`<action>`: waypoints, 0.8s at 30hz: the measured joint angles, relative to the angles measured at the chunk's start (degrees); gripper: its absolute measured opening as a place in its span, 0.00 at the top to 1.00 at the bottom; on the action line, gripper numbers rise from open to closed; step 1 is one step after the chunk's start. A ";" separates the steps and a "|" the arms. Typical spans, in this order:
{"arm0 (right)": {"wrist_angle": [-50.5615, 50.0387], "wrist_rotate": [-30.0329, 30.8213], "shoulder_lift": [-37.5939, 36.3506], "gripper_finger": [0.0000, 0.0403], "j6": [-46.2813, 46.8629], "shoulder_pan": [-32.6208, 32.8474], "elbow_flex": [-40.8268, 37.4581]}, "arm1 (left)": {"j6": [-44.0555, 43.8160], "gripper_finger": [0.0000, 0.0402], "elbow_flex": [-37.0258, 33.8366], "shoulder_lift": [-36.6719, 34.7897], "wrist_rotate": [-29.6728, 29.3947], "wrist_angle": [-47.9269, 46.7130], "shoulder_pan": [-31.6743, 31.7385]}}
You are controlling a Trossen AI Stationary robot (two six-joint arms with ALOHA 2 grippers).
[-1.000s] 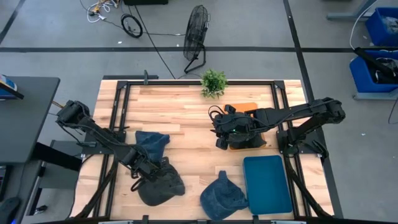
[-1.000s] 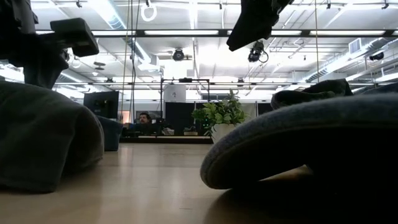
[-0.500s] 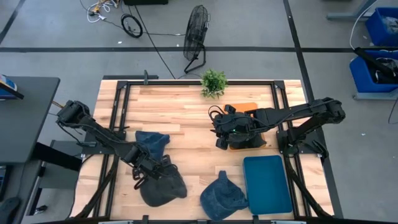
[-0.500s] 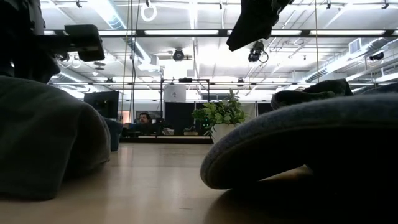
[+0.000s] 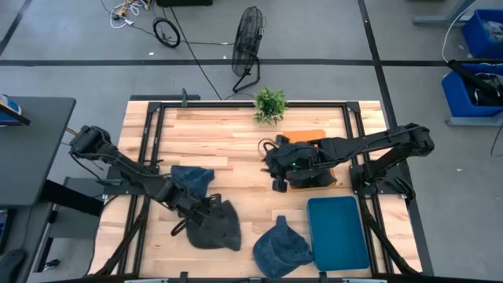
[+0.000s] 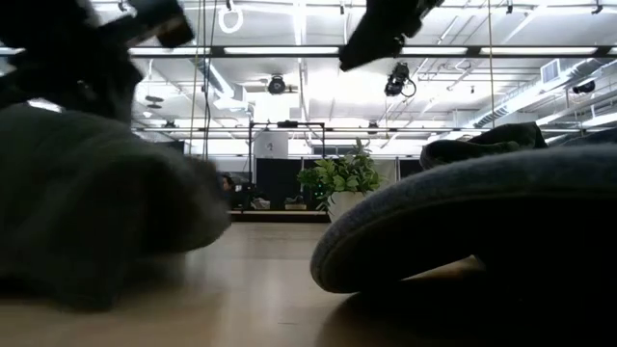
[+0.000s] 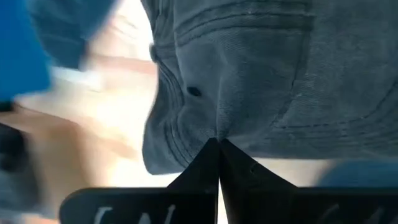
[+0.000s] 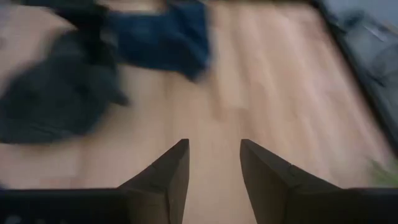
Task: Pick & Place hat
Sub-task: Put the black cap into the orange bin
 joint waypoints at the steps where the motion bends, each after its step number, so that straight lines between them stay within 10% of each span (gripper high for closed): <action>1: 2.91 -3.01 0.78 0.63 -1.90 0.04 0.00 | 2.92 0.99 0.00 -0.32 0.08 1.51 0.74; 10: 19.55 -21.86 11.34 0.62 -7.28 0.17 0.00 | 17.35 0.99 0.02 -0.69 0.60 9.11 8.28; 24: 27.79 -19.50 20.84 0.46 -18.18 -0.50 0.00 | 23.28 0.99 0.02 -0.62 7.03 14.30 14.09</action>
